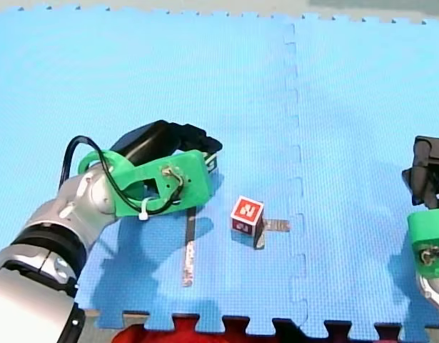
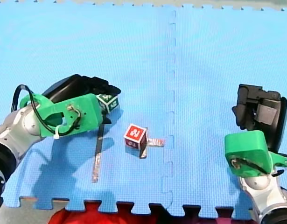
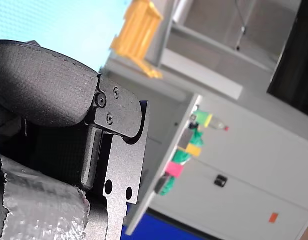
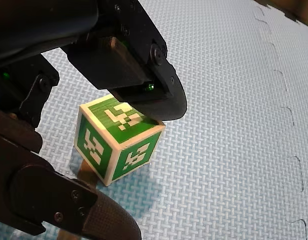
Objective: Stack cube left
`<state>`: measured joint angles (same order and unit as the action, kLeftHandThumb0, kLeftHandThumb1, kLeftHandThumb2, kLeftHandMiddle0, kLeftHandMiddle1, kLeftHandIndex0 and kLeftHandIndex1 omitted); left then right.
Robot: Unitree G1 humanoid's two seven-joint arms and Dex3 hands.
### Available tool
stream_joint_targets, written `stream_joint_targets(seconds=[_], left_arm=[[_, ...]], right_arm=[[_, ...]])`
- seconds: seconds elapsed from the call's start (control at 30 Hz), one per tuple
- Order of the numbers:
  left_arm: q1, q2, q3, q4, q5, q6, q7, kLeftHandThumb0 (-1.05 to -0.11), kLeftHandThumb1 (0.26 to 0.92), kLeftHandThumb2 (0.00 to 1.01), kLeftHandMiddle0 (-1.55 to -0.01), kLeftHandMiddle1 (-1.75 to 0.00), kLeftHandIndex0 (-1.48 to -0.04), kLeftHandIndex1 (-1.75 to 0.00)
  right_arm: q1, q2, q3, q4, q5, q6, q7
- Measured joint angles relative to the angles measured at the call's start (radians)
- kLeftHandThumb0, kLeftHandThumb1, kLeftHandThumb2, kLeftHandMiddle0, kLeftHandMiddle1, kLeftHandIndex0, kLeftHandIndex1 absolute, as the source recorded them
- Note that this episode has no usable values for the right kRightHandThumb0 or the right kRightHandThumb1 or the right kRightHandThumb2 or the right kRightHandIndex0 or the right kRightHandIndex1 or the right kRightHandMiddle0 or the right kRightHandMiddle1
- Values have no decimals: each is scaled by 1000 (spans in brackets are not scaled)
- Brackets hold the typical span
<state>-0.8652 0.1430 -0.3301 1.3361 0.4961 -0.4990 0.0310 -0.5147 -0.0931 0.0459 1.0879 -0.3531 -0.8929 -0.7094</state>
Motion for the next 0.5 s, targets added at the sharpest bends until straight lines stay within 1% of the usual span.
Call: stream_joint_targets(seconds=[0.07,0.33,0.5], left_arm=[[0,3,-2,0,3,1,-4,-564,658,0,-875,-1746,-618,0],[-4,13,-10,1,6,4,-22,-561,656,0,-876,-1746,-617,-2],[-10,22,-18,3,18,12,-15,-569,658,1,-875,-1746,-526,0]], right_arm=[[0,1,0,0,1,1,1],[0,4,-2,-2,1,5,1],[1,6,-2,-2,1,5,1]])
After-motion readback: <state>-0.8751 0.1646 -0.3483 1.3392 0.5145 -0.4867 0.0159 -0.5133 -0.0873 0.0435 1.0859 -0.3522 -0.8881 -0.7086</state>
